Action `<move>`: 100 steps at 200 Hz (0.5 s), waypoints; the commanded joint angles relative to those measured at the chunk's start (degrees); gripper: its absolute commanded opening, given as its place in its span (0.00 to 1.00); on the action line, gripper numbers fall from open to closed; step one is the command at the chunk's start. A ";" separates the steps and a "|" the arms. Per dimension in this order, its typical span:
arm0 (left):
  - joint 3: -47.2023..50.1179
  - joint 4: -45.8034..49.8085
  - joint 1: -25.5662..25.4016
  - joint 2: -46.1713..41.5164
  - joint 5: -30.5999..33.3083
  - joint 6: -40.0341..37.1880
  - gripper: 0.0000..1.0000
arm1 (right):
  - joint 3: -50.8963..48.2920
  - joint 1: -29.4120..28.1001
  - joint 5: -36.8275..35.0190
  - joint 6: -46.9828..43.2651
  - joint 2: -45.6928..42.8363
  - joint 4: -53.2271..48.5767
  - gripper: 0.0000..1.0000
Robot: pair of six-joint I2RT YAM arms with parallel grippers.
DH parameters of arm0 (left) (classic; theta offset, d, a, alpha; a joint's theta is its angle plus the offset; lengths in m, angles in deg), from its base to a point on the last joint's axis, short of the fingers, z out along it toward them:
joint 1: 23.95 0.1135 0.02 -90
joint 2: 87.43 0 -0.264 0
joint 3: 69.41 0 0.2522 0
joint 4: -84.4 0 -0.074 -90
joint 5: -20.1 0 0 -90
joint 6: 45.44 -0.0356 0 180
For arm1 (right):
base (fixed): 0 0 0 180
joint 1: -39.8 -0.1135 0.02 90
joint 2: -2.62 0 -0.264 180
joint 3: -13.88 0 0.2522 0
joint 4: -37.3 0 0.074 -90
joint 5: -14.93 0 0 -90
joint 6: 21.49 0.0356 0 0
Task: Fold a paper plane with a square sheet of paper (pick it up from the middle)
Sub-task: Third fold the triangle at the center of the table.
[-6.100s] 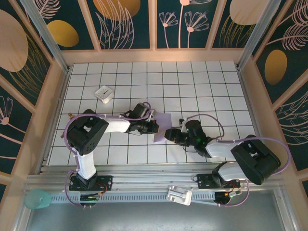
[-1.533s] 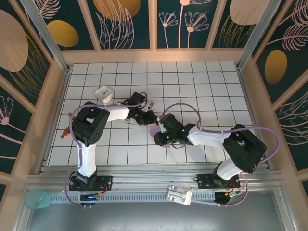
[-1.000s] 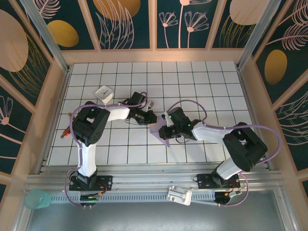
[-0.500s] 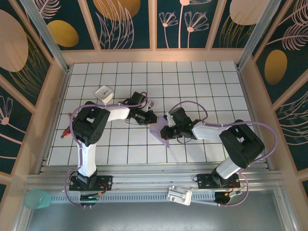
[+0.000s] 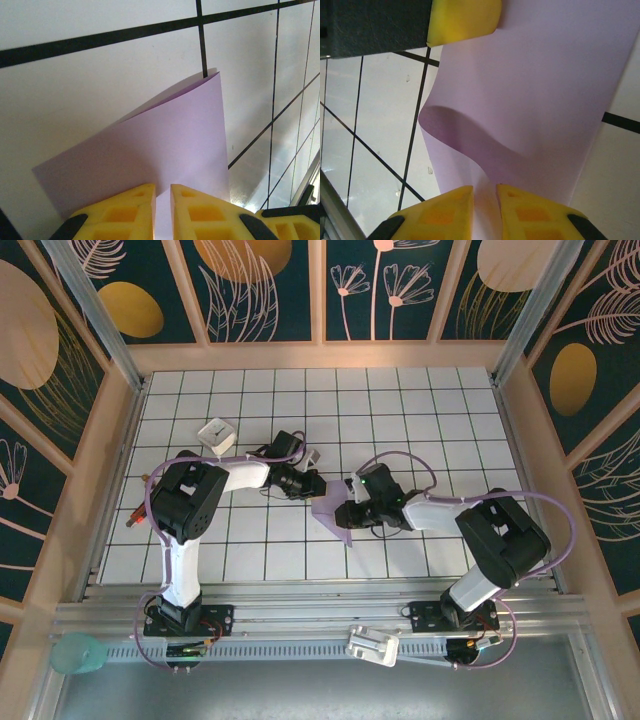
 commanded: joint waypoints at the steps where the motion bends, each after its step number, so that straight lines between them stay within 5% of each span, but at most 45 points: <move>1: -0.18 3.05 -0.03 2.75 2.22 -1.35 0.17 | -1.71 0.85 2.96 1.36 -1.15 2.15 0.20; 100: -0.26 3.24 0.03 2.67 2.24 -1.45 0.17 | -3.73 3.34 6.41 2.57 -2.05 5.22 0.19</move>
